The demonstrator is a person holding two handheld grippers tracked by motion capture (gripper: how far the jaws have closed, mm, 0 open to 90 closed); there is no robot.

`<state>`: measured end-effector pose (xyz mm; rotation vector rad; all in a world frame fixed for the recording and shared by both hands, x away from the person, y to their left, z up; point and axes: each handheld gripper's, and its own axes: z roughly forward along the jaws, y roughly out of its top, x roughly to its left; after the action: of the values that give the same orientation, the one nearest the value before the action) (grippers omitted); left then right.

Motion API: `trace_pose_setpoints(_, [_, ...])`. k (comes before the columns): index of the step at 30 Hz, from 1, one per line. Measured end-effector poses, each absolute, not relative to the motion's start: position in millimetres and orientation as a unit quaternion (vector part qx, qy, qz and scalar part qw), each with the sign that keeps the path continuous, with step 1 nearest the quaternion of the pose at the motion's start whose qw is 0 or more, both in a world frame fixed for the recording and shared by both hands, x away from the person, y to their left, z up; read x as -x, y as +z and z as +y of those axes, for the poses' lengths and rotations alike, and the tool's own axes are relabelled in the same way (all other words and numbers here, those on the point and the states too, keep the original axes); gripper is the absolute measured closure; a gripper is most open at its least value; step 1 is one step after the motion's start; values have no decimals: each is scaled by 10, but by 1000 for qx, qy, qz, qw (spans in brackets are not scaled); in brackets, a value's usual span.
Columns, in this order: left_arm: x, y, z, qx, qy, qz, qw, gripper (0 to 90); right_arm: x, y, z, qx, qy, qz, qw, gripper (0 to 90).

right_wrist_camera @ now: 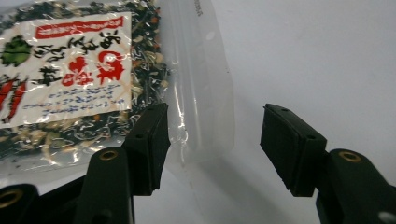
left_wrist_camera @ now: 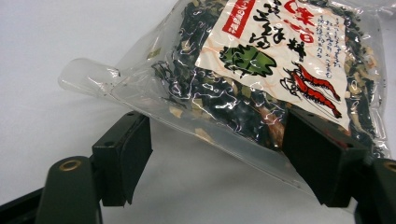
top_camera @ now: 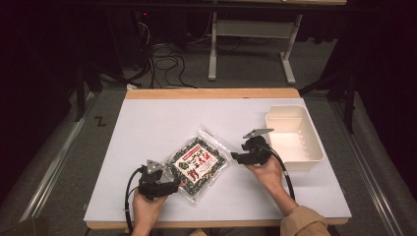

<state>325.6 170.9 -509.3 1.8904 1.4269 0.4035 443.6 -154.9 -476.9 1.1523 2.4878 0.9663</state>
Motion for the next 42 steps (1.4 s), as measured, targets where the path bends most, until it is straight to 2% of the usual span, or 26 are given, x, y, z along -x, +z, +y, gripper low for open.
trace_pose_setpoints(8, [-3254,-5091,1702,-737,162,549,360,257,-4566,-4840,-1466,-405,322,848,109,475])
trace_pose_setpoints(9, [-3255,-5090,1701,-738,162,548,360,260,-4591,-4865,-1460,-412,323,846,95,503])
trace_pose_setpoints(20, [-3273,-5081,1695,-740,160,543,363,282,-4675,-4969,-1481,-433,334,836,38,588])
trace_pose_setpoints(22, [-3278,-5079,1691,-740,160,542,364,288,-4699,-5006,-1475,-434,342,834,13,614])
trace_pose_setpoints(27, [-3270,-5079,1692,-739,160,541,367,303,-4702,-5018,-1468,-438,348,829,-3,672])
trace_pose_setpoints(31, [-3270,-5081,1694,-741,158,542,365,307,-4697,-5009,-1471,-432,349,832,-4,718])
trace_pose_setpoints(34, [-3269,-5083,1691,-741,158,541,366,310,-4662,-4959,-1475,-419,354,836,2,804])
trace_pose_setpoints(35, [-3264,-5089,1689,-741,159,541,364,313,-4584,-4923,-1418,-394,353,848,26,826])
trace_pose_setpoints(38, [-3260,-5095,1701,-741,158,542,363,313,-4532,-4914,-1383,-371,342,862,52,854])
trace_pose_setpoints(42, [-3259,-5096,1698,-740,158,544,364,316,-4550,-4933,-1439,-379,350,856,34,895])
